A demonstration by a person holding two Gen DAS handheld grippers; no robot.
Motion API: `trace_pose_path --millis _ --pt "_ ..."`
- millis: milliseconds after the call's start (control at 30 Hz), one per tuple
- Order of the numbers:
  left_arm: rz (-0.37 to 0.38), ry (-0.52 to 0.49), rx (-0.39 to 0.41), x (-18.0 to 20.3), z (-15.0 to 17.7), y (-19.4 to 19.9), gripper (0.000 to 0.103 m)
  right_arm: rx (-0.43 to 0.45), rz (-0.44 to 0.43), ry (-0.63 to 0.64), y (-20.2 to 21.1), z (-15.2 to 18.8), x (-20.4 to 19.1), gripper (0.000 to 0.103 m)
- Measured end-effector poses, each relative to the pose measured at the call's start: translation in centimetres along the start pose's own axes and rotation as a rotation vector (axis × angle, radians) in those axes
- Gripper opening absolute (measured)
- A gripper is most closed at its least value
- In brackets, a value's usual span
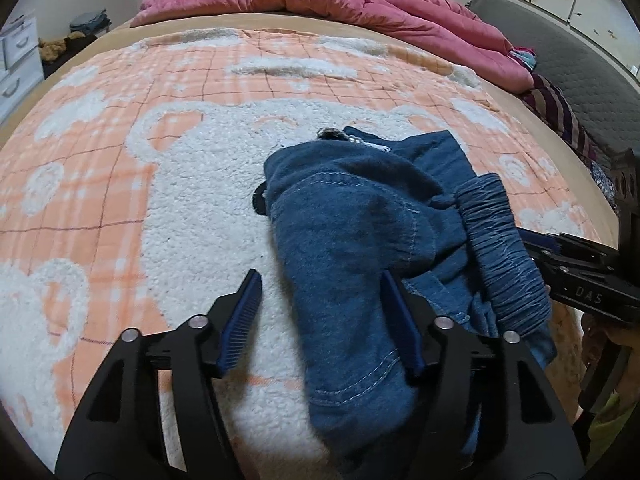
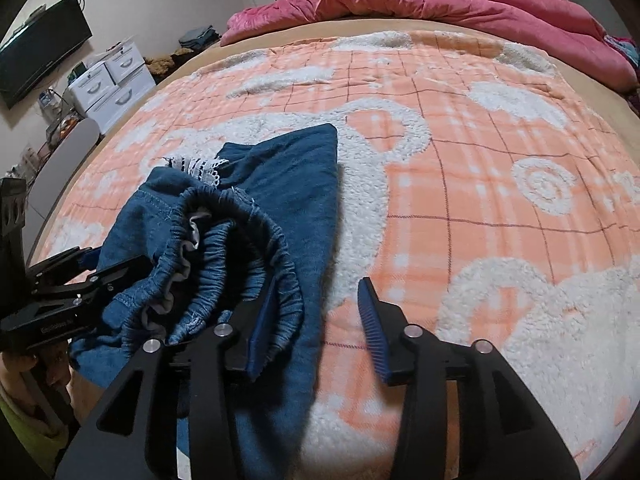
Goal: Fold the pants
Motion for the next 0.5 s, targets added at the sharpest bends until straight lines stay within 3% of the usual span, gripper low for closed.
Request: trace_pose_path --millis 500 --pt "-0.013 0.015 0.027 -0.6 0.8 2.3 0.079 0.061 0.08 0.071 3.4 0.9 -0.7 0.074"
Point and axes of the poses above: each gripper's, at about its wrist camera, not at the fingertips, and y roughly against the way its jaws point, x to its right, z to its underside, the point moved 5 cm from there along -y, roughly the way its jaws point, and after that the axes turned 4 degrees about -z, right-handed, at the moved point
